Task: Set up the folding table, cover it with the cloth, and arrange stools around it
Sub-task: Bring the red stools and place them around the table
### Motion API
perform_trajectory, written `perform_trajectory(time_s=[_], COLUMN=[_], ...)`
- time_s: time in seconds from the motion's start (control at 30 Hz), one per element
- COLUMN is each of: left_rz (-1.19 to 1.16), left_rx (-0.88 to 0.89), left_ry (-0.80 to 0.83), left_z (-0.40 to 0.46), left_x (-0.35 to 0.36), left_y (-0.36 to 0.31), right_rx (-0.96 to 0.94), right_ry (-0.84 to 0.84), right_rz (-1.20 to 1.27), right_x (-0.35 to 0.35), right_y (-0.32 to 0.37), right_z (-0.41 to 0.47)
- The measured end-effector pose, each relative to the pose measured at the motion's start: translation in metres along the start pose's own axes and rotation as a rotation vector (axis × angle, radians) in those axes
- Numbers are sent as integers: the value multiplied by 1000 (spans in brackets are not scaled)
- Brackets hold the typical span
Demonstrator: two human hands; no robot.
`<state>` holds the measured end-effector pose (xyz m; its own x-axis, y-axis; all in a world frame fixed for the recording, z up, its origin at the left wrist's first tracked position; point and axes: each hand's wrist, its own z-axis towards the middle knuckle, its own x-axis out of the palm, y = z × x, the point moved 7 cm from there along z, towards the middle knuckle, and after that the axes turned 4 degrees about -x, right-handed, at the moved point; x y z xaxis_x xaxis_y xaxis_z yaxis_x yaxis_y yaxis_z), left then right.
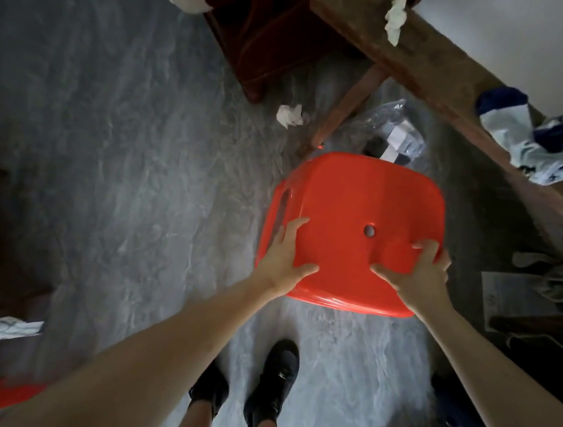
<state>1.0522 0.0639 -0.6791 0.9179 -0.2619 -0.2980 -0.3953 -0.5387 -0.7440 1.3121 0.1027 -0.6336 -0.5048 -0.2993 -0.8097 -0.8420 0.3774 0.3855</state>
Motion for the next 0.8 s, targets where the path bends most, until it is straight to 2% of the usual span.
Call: perform_trajectory(time_s=[0.2,0.33,0.5,0.67,0.8], left_rz=[44,52,47,41,-13], left_rx=[55,78,29,-1,-91], left_ry=[-49,-87,-154,-283,-420], left_z=[-2,-9,-24,-48,-79], left_x=[-1,-36,-116,-213,-290], left_y=[0,12,37,74,122], right_rx=[38,-1,-161,-328,-476], right_ry=[45,16,41,163,265], right_rz=[-6,-3,-19,-46,-103], right_x=[-3,9,37,88,143], right_y=[2,31,111,206,298], right_z=[5,-10,-22,-20,-29])
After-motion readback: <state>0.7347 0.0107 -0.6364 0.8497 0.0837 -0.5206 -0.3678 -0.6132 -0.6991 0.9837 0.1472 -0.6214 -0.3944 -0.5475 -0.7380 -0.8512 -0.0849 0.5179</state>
